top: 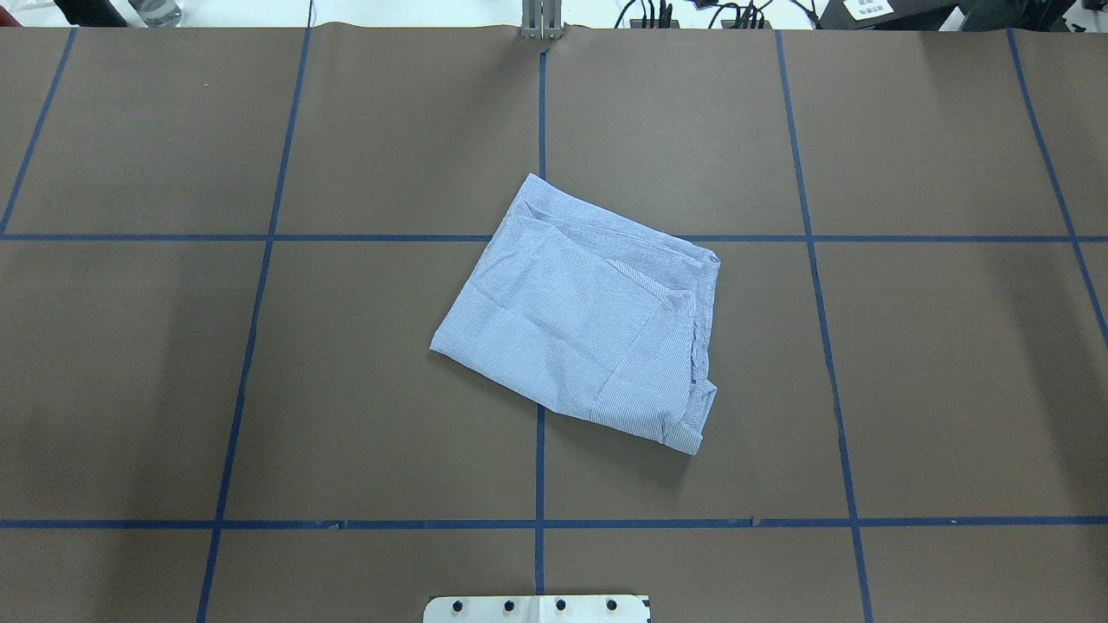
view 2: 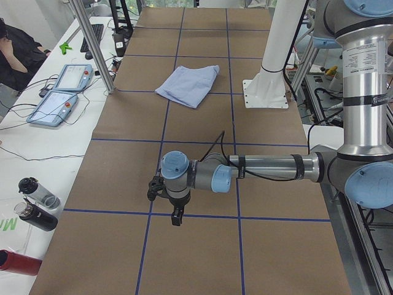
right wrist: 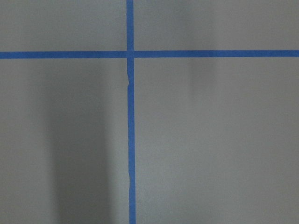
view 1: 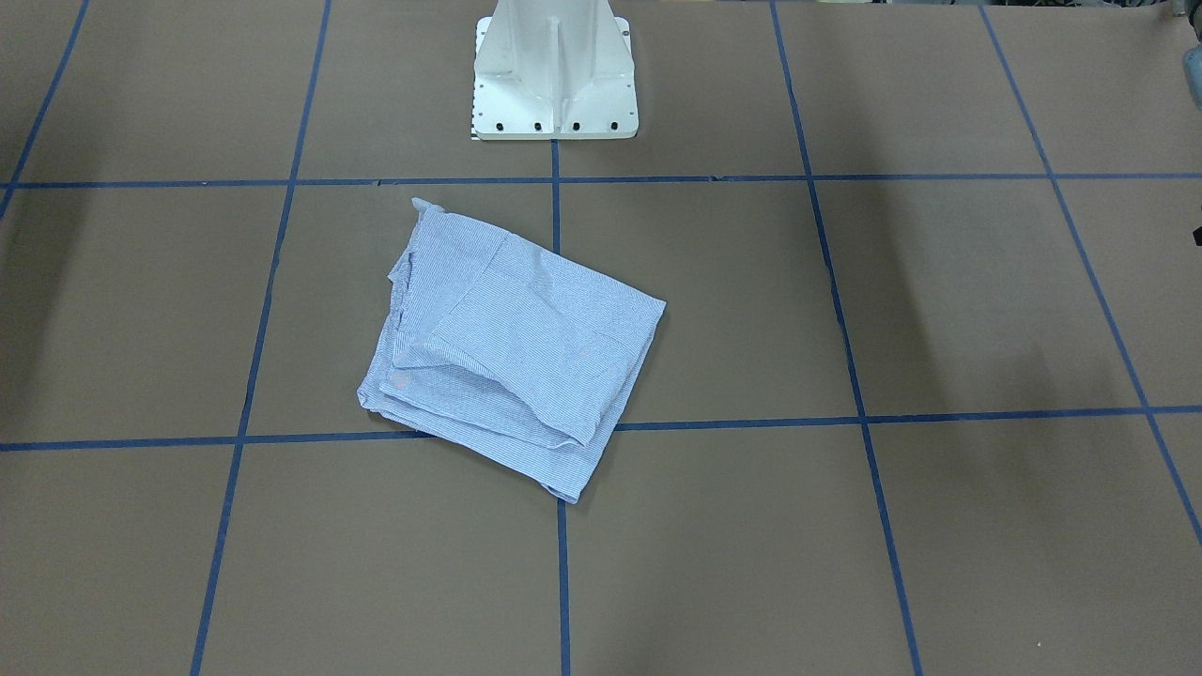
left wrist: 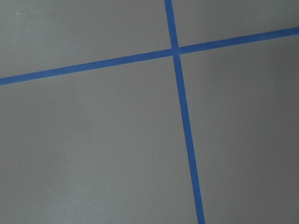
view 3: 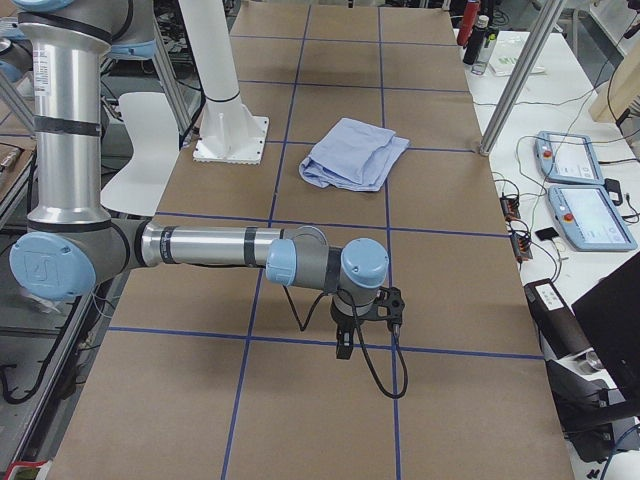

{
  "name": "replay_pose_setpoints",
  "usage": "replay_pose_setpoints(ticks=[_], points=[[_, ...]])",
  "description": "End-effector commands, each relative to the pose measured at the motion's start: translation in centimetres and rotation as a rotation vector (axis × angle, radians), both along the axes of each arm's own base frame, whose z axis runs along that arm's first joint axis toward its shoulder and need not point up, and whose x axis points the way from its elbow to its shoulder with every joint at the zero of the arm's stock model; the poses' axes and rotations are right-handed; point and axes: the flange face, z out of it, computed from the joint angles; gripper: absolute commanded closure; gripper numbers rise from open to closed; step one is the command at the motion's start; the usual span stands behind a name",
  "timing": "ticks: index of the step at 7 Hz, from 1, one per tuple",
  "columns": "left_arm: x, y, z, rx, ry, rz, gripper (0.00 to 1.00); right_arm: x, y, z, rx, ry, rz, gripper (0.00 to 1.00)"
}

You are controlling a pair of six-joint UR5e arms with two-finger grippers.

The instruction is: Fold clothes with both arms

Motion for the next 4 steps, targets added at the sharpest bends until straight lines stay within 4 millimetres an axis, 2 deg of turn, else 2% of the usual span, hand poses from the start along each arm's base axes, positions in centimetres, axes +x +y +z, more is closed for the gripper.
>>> replay_pose_setpoints(ticks=[1, 4], points=[[0.02, 0.00, 0.04, -0.003, 0.002, -0.001, 0.01, -0.07, -0.18, 0.48, 0.029, 0.005, -0.003, 0.00], [0.37, 0.08, -0.31, -0.055, 0.049, -0.045, 0.01, -0.07, -0.26, 1.29, 0.040, 0.006, -0.002, 0.00]])
